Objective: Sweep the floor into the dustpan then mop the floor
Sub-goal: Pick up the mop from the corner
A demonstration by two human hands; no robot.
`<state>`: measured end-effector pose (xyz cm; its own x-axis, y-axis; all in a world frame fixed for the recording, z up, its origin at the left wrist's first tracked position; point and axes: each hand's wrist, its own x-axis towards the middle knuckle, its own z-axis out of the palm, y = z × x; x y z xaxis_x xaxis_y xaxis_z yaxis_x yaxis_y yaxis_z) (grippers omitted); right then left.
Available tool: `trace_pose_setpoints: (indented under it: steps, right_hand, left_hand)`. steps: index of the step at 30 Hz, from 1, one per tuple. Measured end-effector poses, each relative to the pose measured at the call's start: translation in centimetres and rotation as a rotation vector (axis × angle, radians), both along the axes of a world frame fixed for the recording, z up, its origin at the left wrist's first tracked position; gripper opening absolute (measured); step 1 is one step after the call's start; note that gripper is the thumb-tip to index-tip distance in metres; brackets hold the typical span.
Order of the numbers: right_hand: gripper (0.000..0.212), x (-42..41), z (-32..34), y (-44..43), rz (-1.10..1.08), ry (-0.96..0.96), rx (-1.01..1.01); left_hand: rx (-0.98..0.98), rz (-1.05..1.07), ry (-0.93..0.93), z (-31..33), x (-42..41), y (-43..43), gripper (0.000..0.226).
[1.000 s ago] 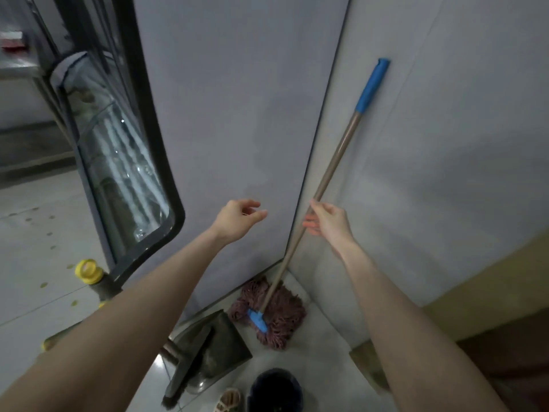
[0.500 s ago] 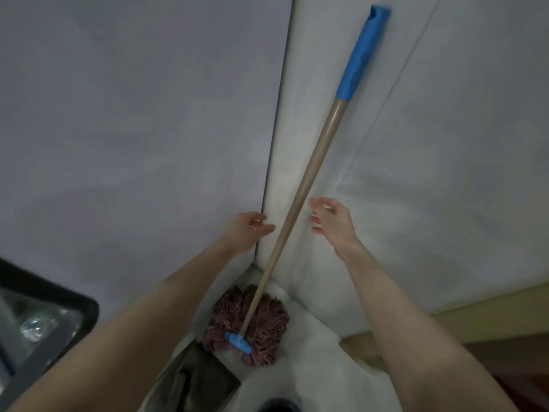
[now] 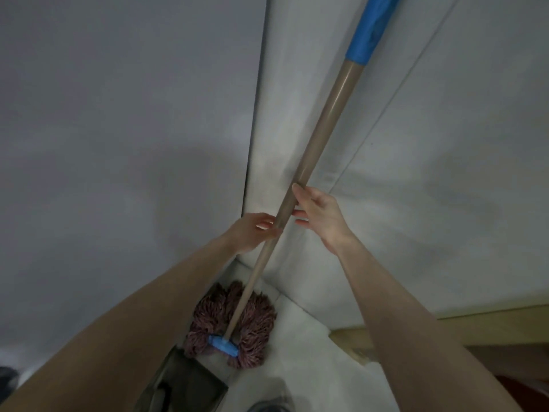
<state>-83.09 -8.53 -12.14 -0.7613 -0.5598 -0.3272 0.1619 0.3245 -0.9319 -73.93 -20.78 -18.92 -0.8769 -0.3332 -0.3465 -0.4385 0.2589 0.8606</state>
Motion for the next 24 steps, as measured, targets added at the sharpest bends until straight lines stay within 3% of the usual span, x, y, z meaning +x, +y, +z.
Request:
trace_pose_setpoints:
  steps: [10,24]
  right_hand:
    - [0.021,0.8,4.8,1.7,0.010,0.090,-0.076]
    - [0.022,3.1,24.4,6.4,0.120,0.292,-0.298]
  left_hand:
    - [-0.012,-0.029,0.081,2.9,0.8,1.6,0.022]
    - [-0.087,0.045,0.373,23.1,3.5,6.5,0.011]
